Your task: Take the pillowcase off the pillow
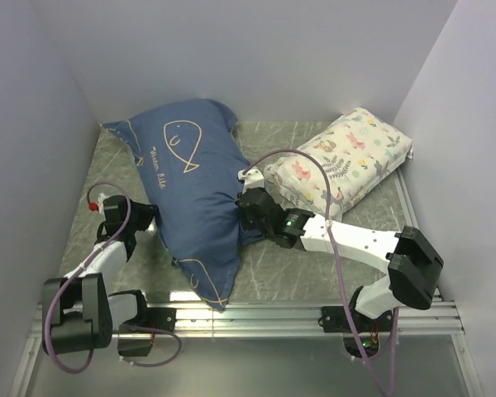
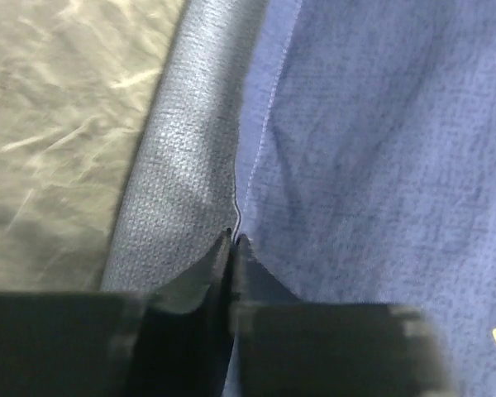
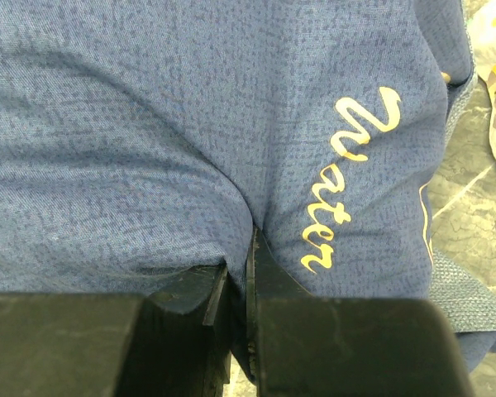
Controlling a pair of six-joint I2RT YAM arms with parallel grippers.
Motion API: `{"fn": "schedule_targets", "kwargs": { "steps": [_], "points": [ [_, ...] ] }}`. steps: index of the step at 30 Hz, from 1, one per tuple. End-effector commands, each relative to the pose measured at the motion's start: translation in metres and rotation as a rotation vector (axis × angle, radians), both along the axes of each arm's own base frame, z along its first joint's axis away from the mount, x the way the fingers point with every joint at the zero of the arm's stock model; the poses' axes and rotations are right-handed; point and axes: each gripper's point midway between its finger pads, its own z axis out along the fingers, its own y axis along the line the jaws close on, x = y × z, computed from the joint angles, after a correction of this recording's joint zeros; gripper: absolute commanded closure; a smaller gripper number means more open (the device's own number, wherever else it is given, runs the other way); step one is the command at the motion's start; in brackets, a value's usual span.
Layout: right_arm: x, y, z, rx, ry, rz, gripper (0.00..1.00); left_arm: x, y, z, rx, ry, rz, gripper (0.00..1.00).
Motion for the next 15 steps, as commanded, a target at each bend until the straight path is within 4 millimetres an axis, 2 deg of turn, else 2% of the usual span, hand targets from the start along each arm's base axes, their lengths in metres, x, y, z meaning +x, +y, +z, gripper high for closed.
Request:
{"fn": "schedule_targets", "kwargs": {
  "steps": [1,2,4,5,6,7,8,10,11,12,13,14,15],
  "points": [
    [0.011,0.005,0.033,0.095,-0.052,-0.035,1.00,0.019,-0.008,0.030,-0.013,-0.134,-0.057,0.97],
    [0.011,0.003,0.035,0.094,-0.059,-0.038,1.00,0.020,-0.007,0.033,-0.005,-0.140,-0.061,0.99],
    [0.011,-0.001,0.045,0.099,-0.080,-0.041,0.91,0.019,-0.006,0.046,0.030,-0.165,-0.070,0.99],
    [0.012,-0.008,0.059,0.112,-0.110,-0.059,0.71,0.014,-0.001,0.066,0.067,-0.189,-0.055,1.00],
    [0.012,-0.008,0.059,0.108,-0.112,-0.057,0.71,0.015,0.002,0.065,0.086,-0.187,-0.048,1.00],
    [0.013,-0.011,0.065,0.112,-0.128,-0.070,0.59,0.013,0.004,0.074,0.107,-0.199,-0.043,0.99],
    [0.012,-0.015,0.078,0.134,-0.148,-0.073,0.53,0.013,0.006,0.099,0.133,-0.252,-0.038,1.00],
    [0.012,-0.017,0.094,0.156,-0.180,-0.074,0.38,0.007,0.011,0.111,0.178,-0.244,-0.029,1.00],
    [0.013,-0.020,0.108,0.179,-0.205,-0.084,0.34,0.006,0.011,0.133,0.194,-0.291,-0.031,0.99],
    [0.015,-0.022,0.115,0.186,-0.222,-0.094,0.31,0.003,0.011,0.137,0.204,-0.288,-0.036,1.00],
    [0.017,-0.023,0.120,0.191,-0.234,-0.109,0.23,0.002,0.008,0.149,0.210,-0.316,-0.051,0.99],
    [0.022,-0.022,0.124,0.188,-0.244,-0.127,0.19,0.000,0.007,0.171,0.222,-0.372,-0.054,0.99],
    [0.031,-0.028,0.123,0.164,-0.252,-0.167,0.16,-0.003,0.005,0.176,0.233,-0.376,-0.066,0.99]
  ]
}}
